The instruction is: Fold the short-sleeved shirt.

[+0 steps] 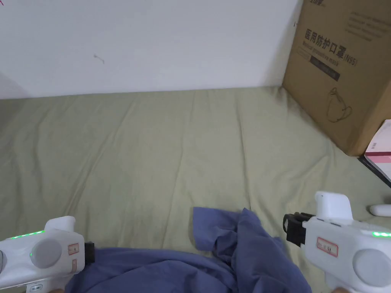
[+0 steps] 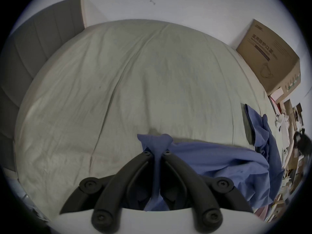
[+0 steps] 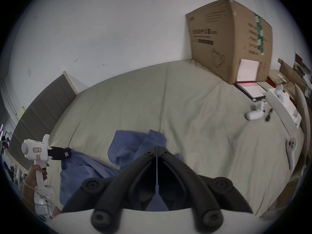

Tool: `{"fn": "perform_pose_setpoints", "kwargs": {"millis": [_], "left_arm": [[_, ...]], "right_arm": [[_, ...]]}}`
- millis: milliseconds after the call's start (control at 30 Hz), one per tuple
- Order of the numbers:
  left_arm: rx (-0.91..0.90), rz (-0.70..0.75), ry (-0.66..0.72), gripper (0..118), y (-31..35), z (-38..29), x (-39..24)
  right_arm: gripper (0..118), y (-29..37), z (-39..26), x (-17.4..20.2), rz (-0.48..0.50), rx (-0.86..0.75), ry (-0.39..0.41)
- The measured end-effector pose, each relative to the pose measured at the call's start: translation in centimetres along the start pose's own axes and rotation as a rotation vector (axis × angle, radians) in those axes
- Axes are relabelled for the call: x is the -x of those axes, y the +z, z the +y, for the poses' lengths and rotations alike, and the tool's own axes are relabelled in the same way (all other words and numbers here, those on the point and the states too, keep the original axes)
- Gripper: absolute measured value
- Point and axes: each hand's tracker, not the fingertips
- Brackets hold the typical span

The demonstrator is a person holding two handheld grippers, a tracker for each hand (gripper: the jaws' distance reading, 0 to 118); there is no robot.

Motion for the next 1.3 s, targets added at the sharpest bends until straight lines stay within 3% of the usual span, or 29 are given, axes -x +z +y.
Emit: {"fn": "perform_pose_setpoints", "kwargs": {"millis": [33,67,100,133,167,200,367,433,467,500,533,600,633,700,767,900,1000,1167,1300], "left_arm": [[-0.005,-0.001,0.005,5,0.4,-0.1,-0.1],[-0.006,-0.007,0.011,5,0.6,0.2,0.2],[-0.013,-0.020,0.020,5,1.0,0.2,0.4],[-0.026,-0.026,0.025,5,1.4,0.2,0.4],[-0.031,-0.028,0.026,5,1.7,0.2,0.4],[-0.033,-0.031,0.026,5,1.6,0.6,0.8],[-0.038,-0.027,0.002,5,1.8,0.8,0.9],[-0.033,-0.019,-0.012,5,1.7,0.8,0.8],[-0.029,-0.018,-0.014,5,1.4,0.8,0.9],[-0.025,-0.016,-0.016,5,1.2,0.9,1.0],[-0.021,-0.016,-0.015,5,1.1,0.9,1.1],[-0.017,-0.019,-0.013,5,0.5,0.9,1.7],[-0.017,-0.020,-0.016,5,0.4,1.0,1.9],[-0.018,-0.018,-0.017,5,0.6,1.2,2.1],[-0.028,-0.017,-0.015,5,0.8,1.4,2.4],[-0.078,0.008,-0.028,5,3.6,2.4,2.5],[-0.144,0.030,-0.029,5,7.0,3.9,2.7],[-0.293,0.091,-0.025,5,13.9,7.3,2.8],[-0.411,0.127,-0.051,5,19.5,10.2,2.2]], "right_arm": [[29,-1.0,1.0,0.3,0.004,0.026,0.028],[29,-1.8,1.9,0.7,0.004,0.050,0.061],[36,-2.9,2.8,1.1,0.020,0.050,0.091],[54,-4.4,3.6,1.4,0.033,0.073,0.117],[82,-5.8,4.4,1.7,0.031,0.123,0.134],[97,-7.3,4.9,2.0,0.031,0.148,0.141],[98,-14.7,5.7,2.4,0.024,0.326,0.086],[95,-17.6,5.0,2.7,-0.022,0.403,0.133],[87,-18.5,4.5,2.8,-0.052,0.431,0.164],[70,-19.5,4.0,2.7,-0.092,0.468,0.191],[44,-19.8,3.4,2.6,-0.124,0.491,0.200],[30,-19.4,3.1,2.0,-0.081,0.469,0.158],[7,-18.5,3.6,1.9,-0.064,0.419,0.112],[6,-17.3,4.2,1.5,-0.079,0.374,0.116],[6,-16.2,5.0,1.7,-0.082,0.331,0.171],[6,-12.8,8.0,1.5,-0.063,0.261,0.133],[6,-9.0,11.5,1.3,-0.081,0.172,0.158],[6,-1.7,18.0,-0.5,-0.054,0.026,0.068],[6,4.7,22.4,-1.1,-0.067,-0.094,0.054]]}}
